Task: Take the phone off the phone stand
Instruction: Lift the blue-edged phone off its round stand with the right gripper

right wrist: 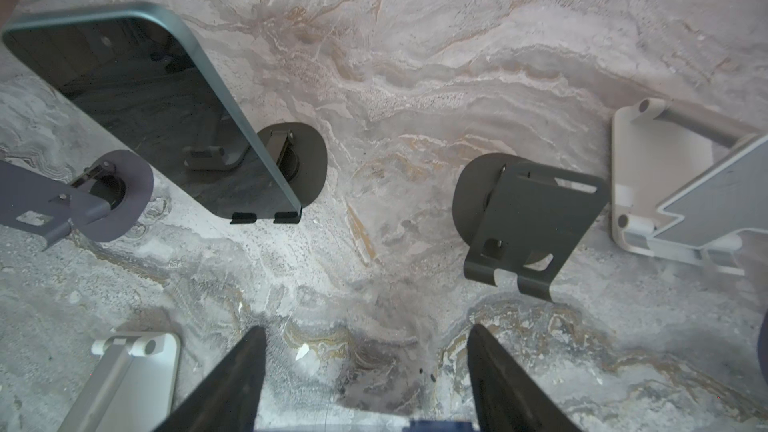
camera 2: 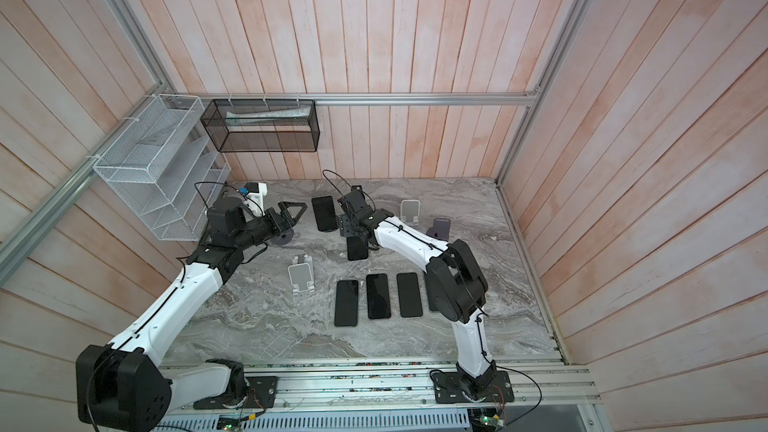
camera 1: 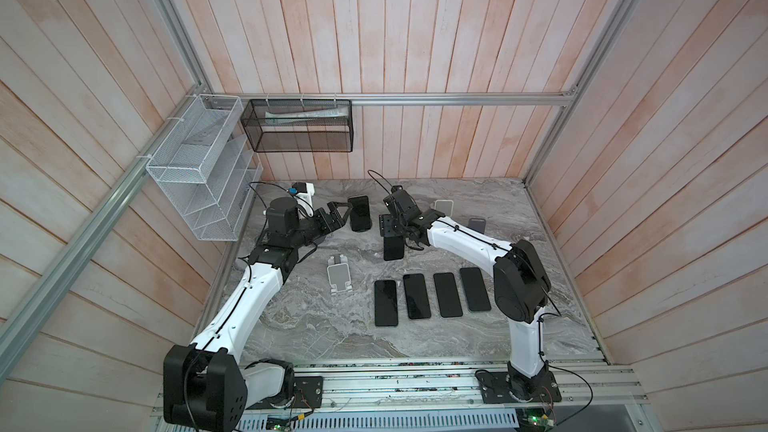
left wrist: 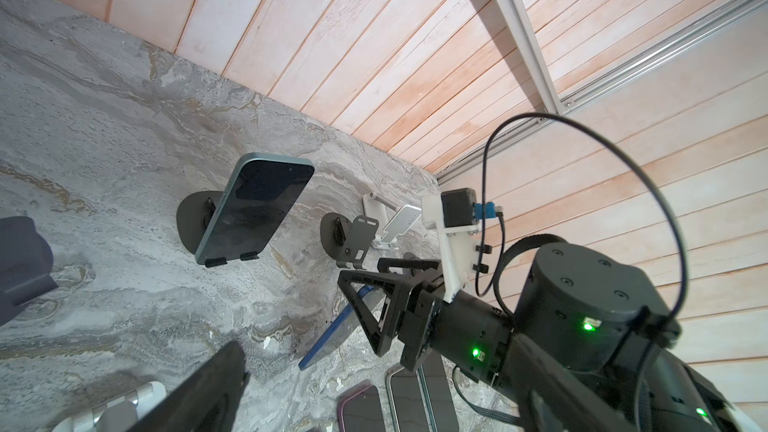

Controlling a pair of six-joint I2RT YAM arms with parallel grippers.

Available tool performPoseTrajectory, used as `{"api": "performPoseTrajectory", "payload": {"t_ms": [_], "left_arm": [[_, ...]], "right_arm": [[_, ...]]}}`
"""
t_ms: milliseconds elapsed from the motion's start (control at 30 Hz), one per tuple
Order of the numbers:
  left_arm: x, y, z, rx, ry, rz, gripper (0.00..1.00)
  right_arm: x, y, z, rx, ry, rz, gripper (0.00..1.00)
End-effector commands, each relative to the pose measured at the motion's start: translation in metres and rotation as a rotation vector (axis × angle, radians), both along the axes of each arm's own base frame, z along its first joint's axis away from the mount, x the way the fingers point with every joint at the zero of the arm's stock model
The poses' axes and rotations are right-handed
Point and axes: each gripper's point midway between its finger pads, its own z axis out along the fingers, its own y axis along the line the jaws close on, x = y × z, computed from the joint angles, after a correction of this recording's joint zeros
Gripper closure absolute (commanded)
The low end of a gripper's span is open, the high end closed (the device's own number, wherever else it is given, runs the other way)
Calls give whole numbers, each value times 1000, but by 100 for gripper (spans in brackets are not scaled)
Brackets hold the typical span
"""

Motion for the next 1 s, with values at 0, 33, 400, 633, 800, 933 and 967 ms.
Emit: {"api": "performPoseTrajectory", "payload": {"t_ms": [0,33,400,633,800,933,967], "left_arm": [[1,2,-5,16,-3,9,0],[1,2,-6,16,-3,8,0],[2,1,-6,18,-2,3,0],[2,1,-6,16,-1,3,0],[1,1,-5,14,-2,-1,0],[2,0,-7,14,3,-1,0],[2,0,-6,12,3,-5,0]], "right_arm": [[-5,11,8,55,-3,20,40],[-5,11,4,51,1,19,40],[3,15,-22,50,28,-21,39],[9,27,-38,61,45,-22,39],[16,28,-44,53,34,-51,38],[23,23,-56,34,42,-101,38],[25,22,-59,34,47,-110,39]]}}
